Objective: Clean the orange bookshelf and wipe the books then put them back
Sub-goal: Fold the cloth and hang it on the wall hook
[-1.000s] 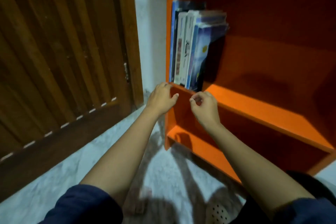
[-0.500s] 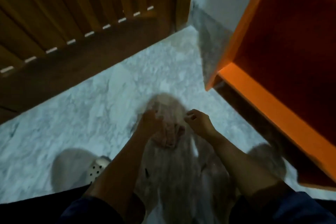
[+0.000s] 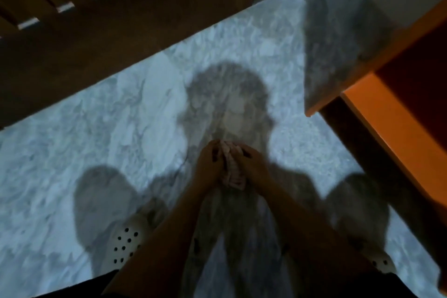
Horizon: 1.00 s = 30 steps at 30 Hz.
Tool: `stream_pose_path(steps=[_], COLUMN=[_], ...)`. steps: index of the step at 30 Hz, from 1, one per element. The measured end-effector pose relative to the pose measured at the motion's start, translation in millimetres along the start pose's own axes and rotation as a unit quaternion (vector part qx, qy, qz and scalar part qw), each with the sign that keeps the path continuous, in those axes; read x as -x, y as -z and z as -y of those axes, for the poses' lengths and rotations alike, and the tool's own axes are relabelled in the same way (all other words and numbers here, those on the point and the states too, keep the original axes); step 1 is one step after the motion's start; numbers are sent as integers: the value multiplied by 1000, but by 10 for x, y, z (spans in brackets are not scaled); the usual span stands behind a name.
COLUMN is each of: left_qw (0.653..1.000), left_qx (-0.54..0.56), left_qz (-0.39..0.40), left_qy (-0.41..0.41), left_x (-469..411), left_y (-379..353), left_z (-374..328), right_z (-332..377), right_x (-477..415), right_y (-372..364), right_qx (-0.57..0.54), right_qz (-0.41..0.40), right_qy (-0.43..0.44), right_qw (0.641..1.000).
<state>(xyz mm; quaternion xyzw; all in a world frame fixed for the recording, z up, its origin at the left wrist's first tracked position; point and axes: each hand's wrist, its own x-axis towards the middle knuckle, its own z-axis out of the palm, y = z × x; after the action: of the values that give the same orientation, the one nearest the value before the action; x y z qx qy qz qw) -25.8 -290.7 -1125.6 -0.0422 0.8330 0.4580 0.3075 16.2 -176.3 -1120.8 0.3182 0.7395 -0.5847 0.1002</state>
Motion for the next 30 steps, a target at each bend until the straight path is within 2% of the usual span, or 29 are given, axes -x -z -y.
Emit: stream_pose_path(steps=[5, 7, 10, 16, 20, 24, 27, 30], left_qw=[995, 991, 988, 979, 962, 942, 936, 927], left_qx=[96, 132, 152, 183, 222, 253, 228, 219], left_qz=[-36, -29, -18, -10, 2, 7, -1, -25], left_qy=[2, 1, -14, -93, -160, -221, -269, -302], left_x=[65, 266, 612, 1657, 2475, 3220, 3743, 4147], left_y=[384, 663, 1052, 2195, 2993, 3623, 3949, 4103], left_z=[-572, -974, -1631, -3493, -4935, -6251, -7052, -7630], right_z=[661, 1121, 1870, 3976, 5634, 7090, 7901, 8459], right_x=[45, 204, 501, 1403, 2084, 2777, 3256, 3665], right_y=[175, 301, 528, 1277, 1858, 2496, 2930, 3271], right_qx=[-92, -135, -154, -149, -136, -125, -108, -76], right_qz=[-1, 2, 11, 6, 10, 72, 77, 33], right_qy=[-18, -45, -32, 40, 100, 185, 240, 297], right_qw=[996, 990, 987, 988, 986, 972, 962, 951])
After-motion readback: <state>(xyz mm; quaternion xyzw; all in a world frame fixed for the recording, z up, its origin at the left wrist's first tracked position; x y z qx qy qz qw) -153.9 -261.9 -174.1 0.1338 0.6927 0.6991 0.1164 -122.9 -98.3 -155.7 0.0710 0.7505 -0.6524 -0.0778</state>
